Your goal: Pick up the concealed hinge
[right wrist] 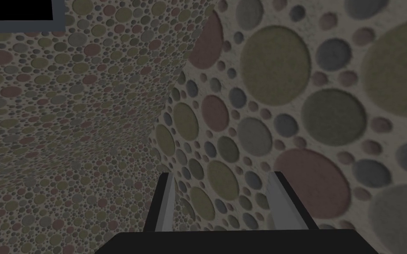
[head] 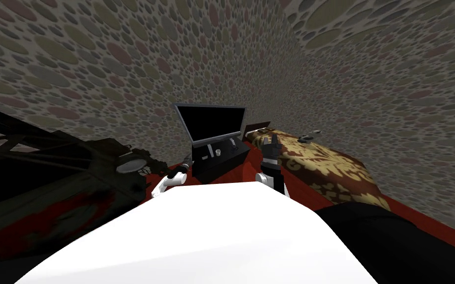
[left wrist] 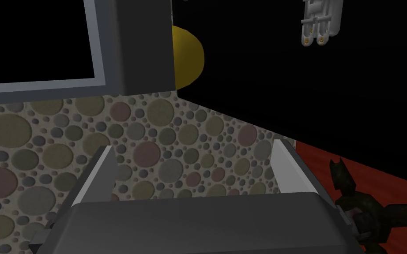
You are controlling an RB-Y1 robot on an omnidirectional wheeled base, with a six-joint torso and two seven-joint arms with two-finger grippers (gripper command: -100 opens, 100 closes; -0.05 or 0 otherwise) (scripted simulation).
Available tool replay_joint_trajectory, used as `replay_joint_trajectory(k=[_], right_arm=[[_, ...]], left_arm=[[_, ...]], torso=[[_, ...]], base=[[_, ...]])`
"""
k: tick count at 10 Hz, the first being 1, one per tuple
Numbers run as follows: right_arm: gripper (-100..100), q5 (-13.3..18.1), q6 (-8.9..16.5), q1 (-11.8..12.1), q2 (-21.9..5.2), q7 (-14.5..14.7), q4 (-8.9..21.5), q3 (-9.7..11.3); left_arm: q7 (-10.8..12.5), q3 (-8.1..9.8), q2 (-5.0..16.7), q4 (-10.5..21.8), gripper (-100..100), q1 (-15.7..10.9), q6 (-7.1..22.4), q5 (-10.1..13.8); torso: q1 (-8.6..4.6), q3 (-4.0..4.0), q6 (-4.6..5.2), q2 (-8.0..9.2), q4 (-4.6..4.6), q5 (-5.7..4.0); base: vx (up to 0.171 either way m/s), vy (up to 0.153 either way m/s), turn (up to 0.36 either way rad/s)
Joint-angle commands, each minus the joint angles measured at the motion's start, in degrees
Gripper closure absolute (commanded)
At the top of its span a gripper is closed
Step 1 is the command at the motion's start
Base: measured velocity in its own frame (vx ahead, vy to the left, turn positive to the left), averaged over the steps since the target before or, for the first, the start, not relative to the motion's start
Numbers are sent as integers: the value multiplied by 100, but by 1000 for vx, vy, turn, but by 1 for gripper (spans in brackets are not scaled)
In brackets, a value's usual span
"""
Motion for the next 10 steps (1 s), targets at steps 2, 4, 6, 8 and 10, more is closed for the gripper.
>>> replay_joint_trajectory(k=[2, 4, 6, 8, 10], right_arm=[[0, 0, 0, 1, 0, 0, 0, -1], [0, 0, 0, 1, 0, 0, 0, -1], [0, 0, 0, 2, 0, 0, 0, -1], [0, 0, 0, 1, 0, 0, 0, -1], [0, 0, 0, 2, 0, 0, 0, -1]], left_arm=[[97, 175, 94, 505, -100, -222, 345, 55], [163, 313, 158, 858, -100, -359, 577, 91], [231, 463, 223, 1327, -100, -497, 727, 126], [300, 623, 287, 1636, -100, -635, 1026, 159], [300, 623, 287, 1837, -100, -635, 1026, 159]], torso=[[4, 0, -4, 1, 0, 2], [6, 3, -6, 5, 1, 3], [8, 0, -7, 0, 0, 3], [1, -2, -5, -4, -1, 1], [2, -3, -8, -6, -2, 1]], base=[[-38, 57, -251], [-36, 57, -246], [-27, 50, -176], [-18, 37, -293], [-13, 32, -49]])
